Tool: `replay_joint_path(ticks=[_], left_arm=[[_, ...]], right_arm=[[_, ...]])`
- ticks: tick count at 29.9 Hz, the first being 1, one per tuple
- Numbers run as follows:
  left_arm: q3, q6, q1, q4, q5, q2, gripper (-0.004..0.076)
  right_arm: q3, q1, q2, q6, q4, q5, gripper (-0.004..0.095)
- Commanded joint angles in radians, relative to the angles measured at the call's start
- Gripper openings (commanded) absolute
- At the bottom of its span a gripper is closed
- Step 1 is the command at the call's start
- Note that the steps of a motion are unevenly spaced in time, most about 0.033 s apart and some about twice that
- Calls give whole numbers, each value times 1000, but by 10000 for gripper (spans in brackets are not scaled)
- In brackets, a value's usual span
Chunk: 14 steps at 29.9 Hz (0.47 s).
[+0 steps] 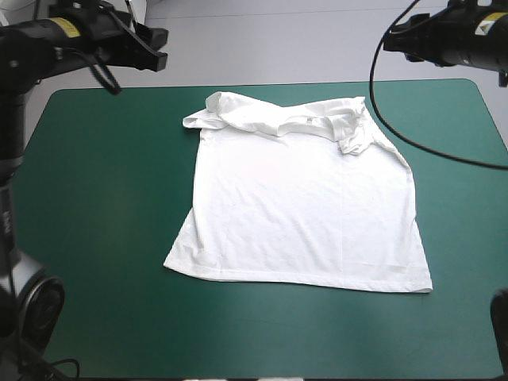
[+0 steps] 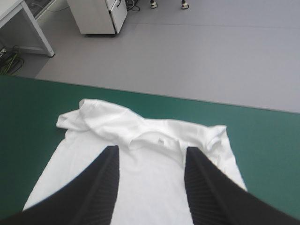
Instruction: Fold the cloth
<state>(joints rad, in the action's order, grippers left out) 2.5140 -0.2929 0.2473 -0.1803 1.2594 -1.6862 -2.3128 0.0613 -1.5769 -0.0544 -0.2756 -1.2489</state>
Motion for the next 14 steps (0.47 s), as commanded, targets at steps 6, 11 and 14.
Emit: replay_joint_path(ticks=[6, 11, 14], left_arm=[[-115, 34, 3, -16, 30, 253, 452], [-482, 61, 3, -17, 30, 376, 414], [-746, 77, 3, -40, 30, 447, 414]], right_arm=[[536, -4, 394, -22, -28, 30, 416], [738, -4, 540, -19, 15, 32, 416], [787, -4, 582, -1, 37, 32, 412]])
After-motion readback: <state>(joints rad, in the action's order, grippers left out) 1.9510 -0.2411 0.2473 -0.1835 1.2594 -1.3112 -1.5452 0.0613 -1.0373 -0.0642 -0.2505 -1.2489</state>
